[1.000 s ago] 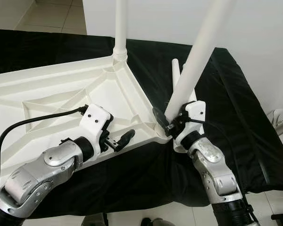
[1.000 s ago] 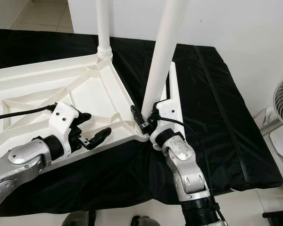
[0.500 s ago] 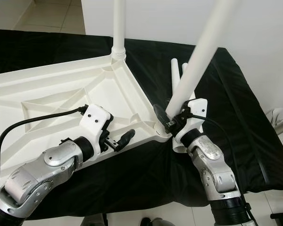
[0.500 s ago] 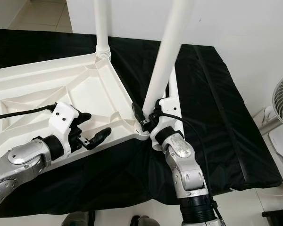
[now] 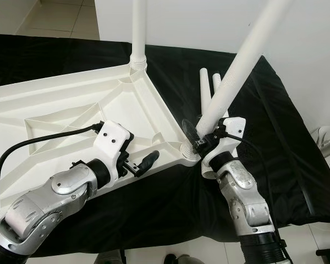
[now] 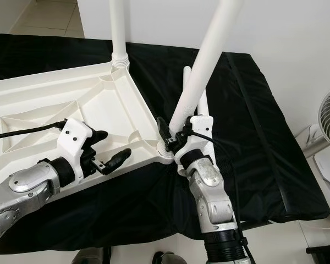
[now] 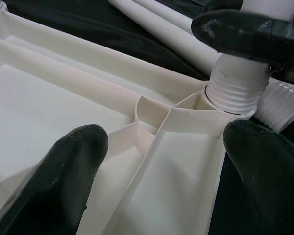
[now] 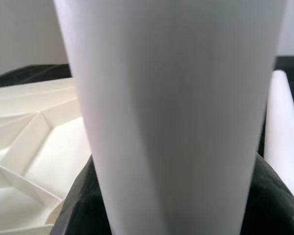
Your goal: Building children table
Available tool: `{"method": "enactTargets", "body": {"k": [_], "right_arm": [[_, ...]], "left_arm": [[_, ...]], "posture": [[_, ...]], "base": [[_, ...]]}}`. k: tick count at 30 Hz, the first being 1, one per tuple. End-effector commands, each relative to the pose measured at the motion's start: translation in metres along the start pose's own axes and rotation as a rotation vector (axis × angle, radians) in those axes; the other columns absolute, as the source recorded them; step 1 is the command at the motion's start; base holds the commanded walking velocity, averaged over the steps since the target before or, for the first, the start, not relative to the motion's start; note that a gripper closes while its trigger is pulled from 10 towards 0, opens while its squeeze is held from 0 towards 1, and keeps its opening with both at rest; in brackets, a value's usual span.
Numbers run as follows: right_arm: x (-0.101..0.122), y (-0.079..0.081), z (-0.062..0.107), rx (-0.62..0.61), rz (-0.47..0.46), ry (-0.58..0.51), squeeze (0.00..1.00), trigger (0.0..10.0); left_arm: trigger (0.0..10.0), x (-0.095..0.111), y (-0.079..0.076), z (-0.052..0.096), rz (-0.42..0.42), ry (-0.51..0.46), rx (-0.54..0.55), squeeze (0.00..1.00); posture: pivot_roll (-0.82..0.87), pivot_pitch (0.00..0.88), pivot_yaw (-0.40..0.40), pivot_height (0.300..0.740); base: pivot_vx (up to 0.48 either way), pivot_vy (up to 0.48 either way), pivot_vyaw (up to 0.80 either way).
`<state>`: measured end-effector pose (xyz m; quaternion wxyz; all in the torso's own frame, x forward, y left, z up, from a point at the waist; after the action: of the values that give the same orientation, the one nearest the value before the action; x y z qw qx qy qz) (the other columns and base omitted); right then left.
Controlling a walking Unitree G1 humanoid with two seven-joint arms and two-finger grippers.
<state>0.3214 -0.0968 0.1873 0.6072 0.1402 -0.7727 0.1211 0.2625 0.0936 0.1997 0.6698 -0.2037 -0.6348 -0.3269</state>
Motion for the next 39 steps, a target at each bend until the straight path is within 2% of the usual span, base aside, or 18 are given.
{"method": "enactTargets", "body": {"k": [1, 2, 7, 11, 15, 18, 21, 23, 27, 31, 39], "right_arm": [[-0.035, -0.018, 0.014, -0.089, 0.048, 0.155, 0.00, 10.0], [-0.031, -0.014, 0.012, -0.104, 0.081, 0.125, 0.00, 10.0], [-0.030, -0.010, 0.011, -0.130, 0.114, 0.096, 0.00, 10.0], [-0.038, -0.013, 0.021, -0.164, 0.127, 0.098, 0.00, 10.0], [-0.037, -0.010, 0.025, -0.129, 0.137, 0.064, 0.00, 10.0], [-0.041, -0.010, 0.028, -0.141, 0.097, 0.060, 0.00, 10.0], [-0.049, -0.018, 0.030, -0.199, 0.006, 0.092, 0.00, 10.0], [-0.049, -0.018, 0.030, -0.199, 0.006, 0.092, 0.00, 10.0], [-0.051, -0.028, 0.022, -0.214, 0.008, 0.132, 0.00, 10.0], [-0.052, -0.028, 0.019, -0.184, 0.030, 0.148, 0.00, 10.0], [-0.049, -0.025, 0.009, -0.102, 0.017, 0.185, 0.00, 10.0]], "left_arm": [[10.0, 0.001, -0.021, 0.003, 0.004, 0.000, -0.233, 0.00], [10.0, 0.001, -0.020, 0.003, 0.005, -0.001, -0.231, 0.00], [10.0, 0.002, -0.019, 0.003, 0.005, -0.002, -0.229, 0.00], [10.0, 0.003, -0.017, 0.004, 0.001, -0.003, -0.230, 0.00], [10.0, 0.003, -0.017, 0.004, 0.001, -0.002, -0.232, 0.00], [10.0, 0.002, -0.017, 0.004, 0.001, -0.001, -0.233, 0.00], [10.0, 0.002, -0.017, 0.004, 0.000, 0.000, -0.238, 0.00], [10.0, 0.002, -0.017, 0.004, 0.000, 0.000, -0.238, 0.00], [10.0, 0.002, -0.017, 0.004, -0.001, 0.001, -0.243, 0.00], [10.0, 0.002, -0.017, 0.004, -0.002, 0.002, -0.243, 0.00], [10.0, 0.001, -0.016, 0.004, -0.001, 0.004, -0.239, 0.00]], "posture": [[0.14, 0.219, -0.083, 0.740], [0.14, 0.220, -0.082, 0.740], [0.14, 0.221, -0.079, 0.740], [0.14, 0.224, -0.074, 0.740], [0.13, 0.227, -0.070, 0.740], [0.13, 0.227, -0.070, 0.740], [0.13, 0.228, -0.067, 0.740], [0.13, 0.228, -0.067, 0.740], [0.13, 0.227, -0.062, 0.740], [0.13, 0.227, -0.062, 0.740], [0.13, 0.231, -0.063, 0.740]], "base": [[0.000, 0.000, 0.00], [0.000, 0.000, 0.00], [0.000, 0.000, 0.00], [0.000, 0.000, 0.00], [0.000, 0.000, 0.00], [0.000, 0.000, 0.00], [0.000, 0.000, 0.00], [0.000, 0.000, 0.00], [0.000, 0.000, 0.00], [0.000, 0.000, 0.00], [0.000, 0.000, 0.00]]}}
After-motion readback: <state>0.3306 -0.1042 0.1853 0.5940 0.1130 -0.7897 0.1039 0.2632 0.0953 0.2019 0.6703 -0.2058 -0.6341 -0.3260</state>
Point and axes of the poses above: a point about 5 cm out from each wrist's last joint towards the gripper, its own z axis pointing back from the gripper into the wrist, its own x axis along the axis of the wrist's last joint, y = z × x, the point moved 3 cm from there along -z, pointing out of the wrist towards the gripper, and after that the axes turned 2 degrees about -z, right-handed, at the moved point
